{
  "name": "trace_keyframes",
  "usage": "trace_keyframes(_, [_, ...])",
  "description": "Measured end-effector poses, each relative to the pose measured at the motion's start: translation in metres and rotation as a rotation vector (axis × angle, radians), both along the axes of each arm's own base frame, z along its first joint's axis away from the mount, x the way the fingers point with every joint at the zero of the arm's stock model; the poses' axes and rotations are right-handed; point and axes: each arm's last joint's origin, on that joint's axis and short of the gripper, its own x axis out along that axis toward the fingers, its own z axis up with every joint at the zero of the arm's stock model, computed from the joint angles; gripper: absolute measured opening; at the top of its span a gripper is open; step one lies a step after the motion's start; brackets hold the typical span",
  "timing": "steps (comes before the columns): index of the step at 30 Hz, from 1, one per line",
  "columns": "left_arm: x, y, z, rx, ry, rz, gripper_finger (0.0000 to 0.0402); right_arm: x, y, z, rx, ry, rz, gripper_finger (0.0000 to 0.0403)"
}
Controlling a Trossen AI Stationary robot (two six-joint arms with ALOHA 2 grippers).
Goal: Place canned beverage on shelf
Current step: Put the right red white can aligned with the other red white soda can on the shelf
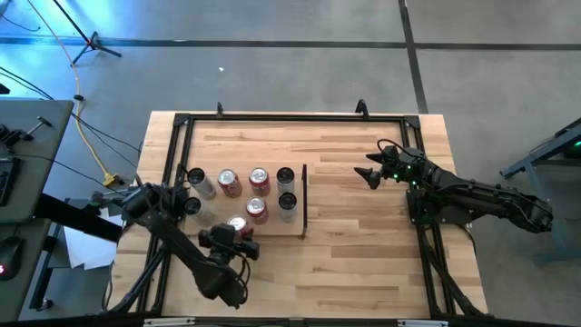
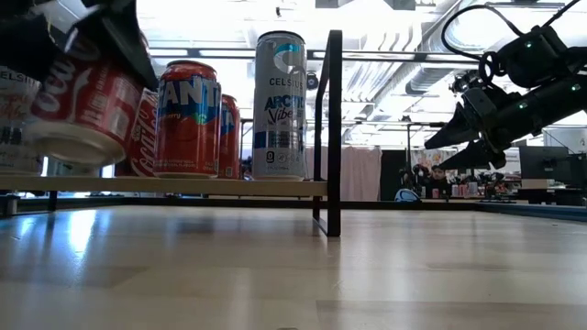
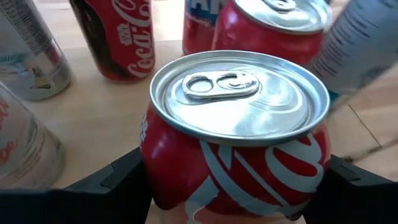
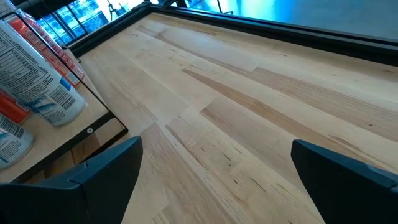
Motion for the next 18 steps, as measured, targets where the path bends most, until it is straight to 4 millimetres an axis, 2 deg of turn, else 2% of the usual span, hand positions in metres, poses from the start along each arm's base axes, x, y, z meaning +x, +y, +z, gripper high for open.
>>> trace_keyframes(6, [-0.0024, 0.0065, -0.0081, 0.017, 0.015, 0.028, 0.0287, 0.0000, 0.0000, 0.0000, 0.000, 0.000, 0.000, 0.0399])
trace_keyframes(18, [0.0010, 0.0110, -0.0087, 0.017, 0.041, 0.037, 0.0287, 0.0000, 0.0000, 0.0000, 0.000, 0.000, 0.000, 0.0399])
